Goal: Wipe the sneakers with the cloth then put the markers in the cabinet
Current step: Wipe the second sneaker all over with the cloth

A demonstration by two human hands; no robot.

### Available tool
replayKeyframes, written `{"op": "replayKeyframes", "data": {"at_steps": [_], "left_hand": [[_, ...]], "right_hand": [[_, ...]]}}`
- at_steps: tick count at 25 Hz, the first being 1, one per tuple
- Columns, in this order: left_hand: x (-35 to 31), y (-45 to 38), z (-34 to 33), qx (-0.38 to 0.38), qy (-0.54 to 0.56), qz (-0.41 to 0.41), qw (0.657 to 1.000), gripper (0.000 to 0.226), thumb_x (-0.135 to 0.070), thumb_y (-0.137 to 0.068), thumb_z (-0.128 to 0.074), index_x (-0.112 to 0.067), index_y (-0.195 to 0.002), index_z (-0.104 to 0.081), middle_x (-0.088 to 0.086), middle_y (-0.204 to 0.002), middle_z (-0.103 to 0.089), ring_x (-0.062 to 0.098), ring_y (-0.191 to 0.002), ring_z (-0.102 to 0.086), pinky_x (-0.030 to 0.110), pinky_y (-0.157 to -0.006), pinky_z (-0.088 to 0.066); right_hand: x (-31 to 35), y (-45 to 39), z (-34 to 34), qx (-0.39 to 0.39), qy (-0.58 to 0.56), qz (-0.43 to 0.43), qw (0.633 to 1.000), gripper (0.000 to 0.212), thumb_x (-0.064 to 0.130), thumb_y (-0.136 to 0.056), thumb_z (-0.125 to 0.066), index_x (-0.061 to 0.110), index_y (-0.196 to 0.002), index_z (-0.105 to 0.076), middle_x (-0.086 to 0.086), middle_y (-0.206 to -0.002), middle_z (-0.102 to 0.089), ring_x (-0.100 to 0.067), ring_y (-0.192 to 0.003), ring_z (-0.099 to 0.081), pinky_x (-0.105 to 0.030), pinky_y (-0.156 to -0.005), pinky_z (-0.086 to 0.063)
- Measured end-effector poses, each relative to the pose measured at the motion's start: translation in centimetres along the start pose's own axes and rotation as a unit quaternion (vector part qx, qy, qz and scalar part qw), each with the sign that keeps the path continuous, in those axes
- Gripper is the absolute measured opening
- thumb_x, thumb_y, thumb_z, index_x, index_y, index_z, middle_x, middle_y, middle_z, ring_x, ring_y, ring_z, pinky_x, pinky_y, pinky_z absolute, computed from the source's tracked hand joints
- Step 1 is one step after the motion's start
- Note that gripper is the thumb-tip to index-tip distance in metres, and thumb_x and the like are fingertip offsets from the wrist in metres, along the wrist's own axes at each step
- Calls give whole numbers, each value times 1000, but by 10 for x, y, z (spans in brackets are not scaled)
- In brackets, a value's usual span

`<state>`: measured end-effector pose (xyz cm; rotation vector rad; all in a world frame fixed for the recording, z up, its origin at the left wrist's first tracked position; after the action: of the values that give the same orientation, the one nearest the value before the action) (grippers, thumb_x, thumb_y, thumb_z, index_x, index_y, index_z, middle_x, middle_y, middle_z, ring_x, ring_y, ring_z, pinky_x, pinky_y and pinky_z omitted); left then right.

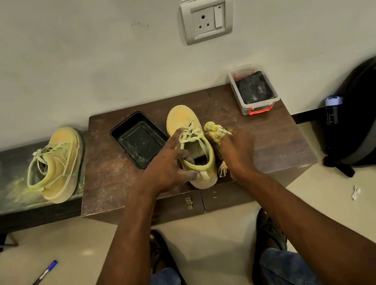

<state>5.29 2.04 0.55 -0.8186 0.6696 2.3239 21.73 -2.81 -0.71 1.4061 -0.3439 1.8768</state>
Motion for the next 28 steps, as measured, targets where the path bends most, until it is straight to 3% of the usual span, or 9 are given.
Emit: {"op": "replayKeyframes", "data": {"at_steps": [5, 9, 13, 18, 20, 23, 26, 28], "left_hand": [[8, 11, 4, -6, -29, 41, 999, 22, -23, -73, -79, -18, -91, -67, -15, -160, 1, 15, -141, -27, 33, -104, -39], [23, 23, 15, -44, -24, 88, 995, 22, -24, -71, -80, -29, -85, -63, -5, -159, -18, 17, -139, -31, 36, -105, -38], [38, 33, 25, -59, -8, 132, 989, 25, -22, -70, -82, -26, -87, -64, 0, -155, -29, 20, -133, -40, 41, -104, -40], [55, 50, 38, -100, 25, 149, 983, 30, -19, -73, -80, -26, -97, -64, -1, -154, -29, 18, -132, -41, 30, -96, -37], [60, 55, 42, -118, 45, 148, 981, 31, -18, -74, -78, -29, -99, -62, -2, -145, -42, 19, -123, -49, 30, -91, -42], [69, 60, 45, -130, 81, 140, 978, 31, -16, -76, -76, -30, -98, -60, -4, -111, -59, 20, -100, -58, 33, -82, -50], [75, 60, 49, -142, 91, 138, 976, 32, -14, -78, -74, -30, -100, -58, -5, -109, -58, 18, -95, -57, 36, -82, -51], [75, 57, 48, -124, 73, 129, 981, 35, -14, -79, -74, -29, -105, -55, -8, -111, -52, 13, -93, -52, 30, -78, -44]], "right_hand": [[4, 14, -11, 16, 9, -1, 1000, 25, 0, -85, -44, 10, -70, -60, -3, -66, -57, -12, -58, -48, -25, -48, -36], [4, 29, -27, 89, -15, 23, 996, 28, -2, -85, -42, 13, -75, -64, 0, -64, -57, -9, -55, -46, -19, -45, -35], [8, 40, -49, 129, -55, 16, 990, 30, 1, -88, -43, 14, -74, -66, 4, -62, -57, -6, -54, -44, -22, -48, -35], [13, 52, -69, 152, -61, 28, 986, 36, 1, -89, -42, 26, -73, -63, 10, -59, -55, -5, -54, -43, -21, -49, -34], [17, 55, -78, 159, -70, 32, 984, 35, 3, -92, -43, 28, -78, -64, 11, -64, -58, -2, -55, -45, -16, -49, -36], [17, 57, -90, 161, -89, 25, 983, 33, 4, -93, -43, 25, -87, -68, 10, -69, -62, -2, -60, -48, -11, -47, -37], [14, 58, -98, 167, -70, 29, 983, 30, 8, -95, -44, 19, -102, -71, 10, -76, -65, 0, -62, -51, -9, -48, -37], [14, 57, -99, 170, -78, 39, 982, 30, 7, -95, -44, 18, -101, -71, 11, -75, -65, 1, -61, -51, -10, -49, -39]]}}
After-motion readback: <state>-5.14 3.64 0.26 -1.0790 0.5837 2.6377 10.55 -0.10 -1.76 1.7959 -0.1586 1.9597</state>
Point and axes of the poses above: each hand's wrist, its own y-axis away from the middle knuckle, its own z-axis out of the back of the hand, x = y × z, the point moved 3 cm from there along -y, towards the middle knuckle
